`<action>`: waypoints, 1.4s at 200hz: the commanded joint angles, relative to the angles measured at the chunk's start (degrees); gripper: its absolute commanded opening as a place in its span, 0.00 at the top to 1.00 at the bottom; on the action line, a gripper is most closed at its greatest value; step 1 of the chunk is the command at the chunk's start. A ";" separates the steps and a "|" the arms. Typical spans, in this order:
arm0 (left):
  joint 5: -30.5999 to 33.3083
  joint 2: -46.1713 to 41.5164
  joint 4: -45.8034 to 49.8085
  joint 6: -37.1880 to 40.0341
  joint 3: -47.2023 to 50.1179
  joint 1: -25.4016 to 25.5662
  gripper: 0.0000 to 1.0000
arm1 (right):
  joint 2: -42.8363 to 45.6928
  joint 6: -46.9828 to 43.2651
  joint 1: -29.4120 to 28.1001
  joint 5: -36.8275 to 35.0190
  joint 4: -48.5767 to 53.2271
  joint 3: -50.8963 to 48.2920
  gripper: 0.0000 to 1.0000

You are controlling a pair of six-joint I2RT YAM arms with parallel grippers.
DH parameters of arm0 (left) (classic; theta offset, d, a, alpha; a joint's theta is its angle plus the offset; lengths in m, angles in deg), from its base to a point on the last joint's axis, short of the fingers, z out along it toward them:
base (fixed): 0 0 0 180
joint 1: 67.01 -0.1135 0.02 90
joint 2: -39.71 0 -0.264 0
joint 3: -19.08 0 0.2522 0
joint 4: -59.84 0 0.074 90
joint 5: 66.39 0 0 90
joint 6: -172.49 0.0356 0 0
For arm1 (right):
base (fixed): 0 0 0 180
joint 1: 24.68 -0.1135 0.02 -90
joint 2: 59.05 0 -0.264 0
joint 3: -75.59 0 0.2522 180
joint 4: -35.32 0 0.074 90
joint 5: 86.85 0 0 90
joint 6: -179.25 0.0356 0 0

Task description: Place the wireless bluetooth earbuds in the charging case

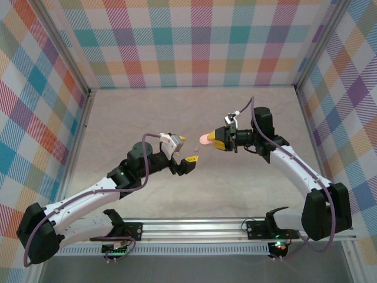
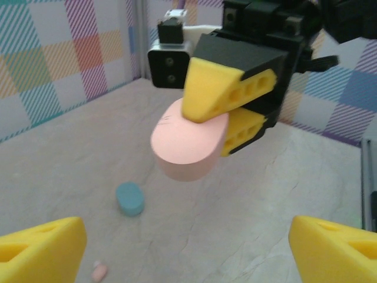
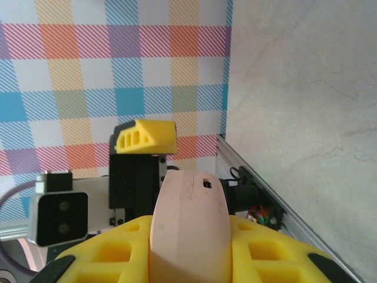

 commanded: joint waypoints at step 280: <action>-23.04 15.41 -21.74 -13.95 -9.25 -6.96 0.45 | 6.39 28.26 -6.90 -10.49 -25.44 -5.46 0.73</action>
